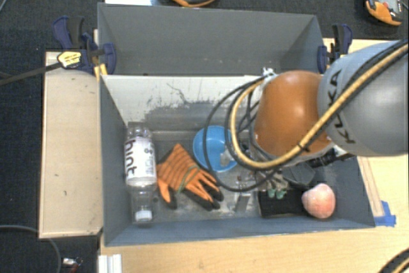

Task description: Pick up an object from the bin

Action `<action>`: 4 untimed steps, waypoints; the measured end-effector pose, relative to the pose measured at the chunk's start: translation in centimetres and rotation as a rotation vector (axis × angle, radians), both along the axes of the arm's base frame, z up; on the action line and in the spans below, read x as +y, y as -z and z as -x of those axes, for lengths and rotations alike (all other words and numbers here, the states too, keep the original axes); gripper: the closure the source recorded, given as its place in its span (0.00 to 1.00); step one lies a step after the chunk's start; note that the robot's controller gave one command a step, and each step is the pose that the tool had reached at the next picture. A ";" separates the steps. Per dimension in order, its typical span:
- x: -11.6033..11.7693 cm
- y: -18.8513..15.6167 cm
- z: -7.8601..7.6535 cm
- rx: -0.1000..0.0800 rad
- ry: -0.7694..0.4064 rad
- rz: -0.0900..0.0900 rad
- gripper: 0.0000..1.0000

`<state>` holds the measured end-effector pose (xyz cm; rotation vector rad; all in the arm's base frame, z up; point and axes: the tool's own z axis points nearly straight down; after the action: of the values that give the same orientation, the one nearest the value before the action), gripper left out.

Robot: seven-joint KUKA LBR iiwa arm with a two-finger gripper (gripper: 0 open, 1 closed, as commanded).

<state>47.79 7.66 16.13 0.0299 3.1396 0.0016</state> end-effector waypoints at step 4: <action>-0.6 6.8 -7.0 -0.012 -0.297 -0.001 0.00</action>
Offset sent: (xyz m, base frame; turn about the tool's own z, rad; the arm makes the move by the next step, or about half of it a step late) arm 0.0297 -0.0159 -0.0299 -0.1618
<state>54.81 7.02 9.30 -0.4339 3.0974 0.0031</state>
